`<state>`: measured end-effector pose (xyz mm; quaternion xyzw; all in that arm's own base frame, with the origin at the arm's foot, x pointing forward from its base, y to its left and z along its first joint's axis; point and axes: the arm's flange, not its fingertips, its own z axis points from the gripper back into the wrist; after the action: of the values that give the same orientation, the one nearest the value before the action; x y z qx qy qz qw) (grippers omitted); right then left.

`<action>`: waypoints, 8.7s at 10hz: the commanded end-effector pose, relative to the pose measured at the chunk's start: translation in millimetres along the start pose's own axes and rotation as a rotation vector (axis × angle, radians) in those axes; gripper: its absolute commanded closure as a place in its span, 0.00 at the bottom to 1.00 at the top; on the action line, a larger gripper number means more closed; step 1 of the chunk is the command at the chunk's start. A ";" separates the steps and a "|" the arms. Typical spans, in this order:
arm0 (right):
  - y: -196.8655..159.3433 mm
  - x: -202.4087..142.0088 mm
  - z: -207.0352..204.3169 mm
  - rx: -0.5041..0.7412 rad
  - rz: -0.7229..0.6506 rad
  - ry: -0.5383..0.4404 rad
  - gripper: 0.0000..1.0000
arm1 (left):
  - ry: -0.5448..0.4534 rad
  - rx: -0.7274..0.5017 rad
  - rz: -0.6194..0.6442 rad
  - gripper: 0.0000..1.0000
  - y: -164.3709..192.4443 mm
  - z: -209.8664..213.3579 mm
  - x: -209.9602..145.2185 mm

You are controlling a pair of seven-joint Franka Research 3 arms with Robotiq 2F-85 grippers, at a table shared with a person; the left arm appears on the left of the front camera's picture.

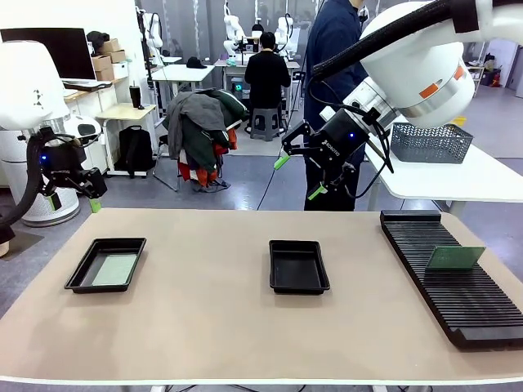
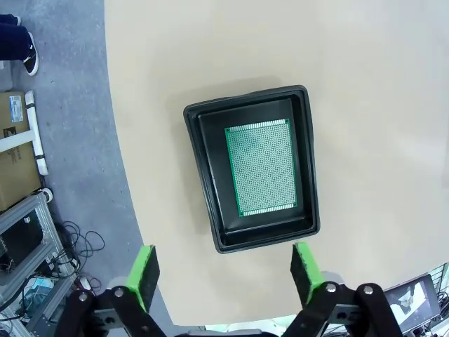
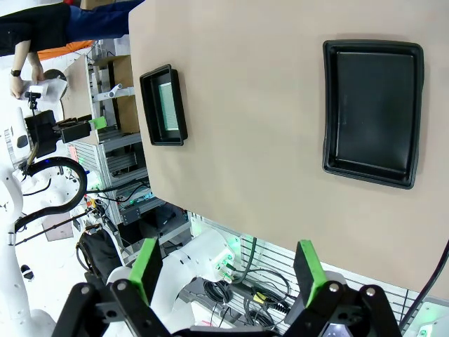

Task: Inspect and transfer BCBs to ESD trays.
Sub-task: Pick up the ESD tray and place it on the left side of the table, then pick up the Blank PCB from the PCB Rack and place it in the right ESD tray.

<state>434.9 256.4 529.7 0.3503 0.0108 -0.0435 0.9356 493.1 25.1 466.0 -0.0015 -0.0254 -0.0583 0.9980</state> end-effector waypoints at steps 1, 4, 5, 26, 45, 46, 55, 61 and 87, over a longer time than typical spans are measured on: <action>1.4 2.3 -1.3 -0.009 -0.004 -0.010 0.00 | -0.009 -0.009 -0.008 0.00 -0.2 -3.3 -0.9; 1.4 2.3 -1.3 -0.009 -0.004 -0.010 0.00 | -0.009 -0.009 -0.008 0.00 -0.2 -3.3 -0.9; 1.4 2.3 -1.3 -0.009 -0.004 -0.010 0.00 | -0.009 -0.009 -0.008 0.00 -0.2 -3.3 -0.9; -109.3 -15.7 298.5 -0.548 1.344 0.084 0.00 | -0.009 -0.009 -0.008 0.00 -0.2 -3.3 -0.9; -163.6 0.7 329.4 -0.629 1.582 0.401 0.00 | -0.009 -0.009 -0.008 0.00 -0.2 -3.3 -0.9; -163.6 0.7 329.4 -0.629 1.582 0.401 0.00 | -0.009 -0.009 -0.008 0.00 -0.2 -3.3 -0.9; -233.4 25.9 231.8 -0.649 1.653 0.393 0.00 | -0.009 -0.009 -0.008 0.00 -0.2 -3.3 -0.9; -281.6 41.8 157.1 -0.615 1.716 0.396 0.00 | -0.009 -0.009 -0.008 0.00 -0.2 -3.3 -0.9; -353.0 65.9 85.6 -0.630 1.621 0.368 0.34 | -0.009 -0.009 -0.008 0.00 -0.2 -3.3 -0.9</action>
<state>472.6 -66.2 361.1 -0.0212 -0.0720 0.6889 0.7210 493.1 23.9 465.5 -0.0017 -0.0251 -0.0595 0.9979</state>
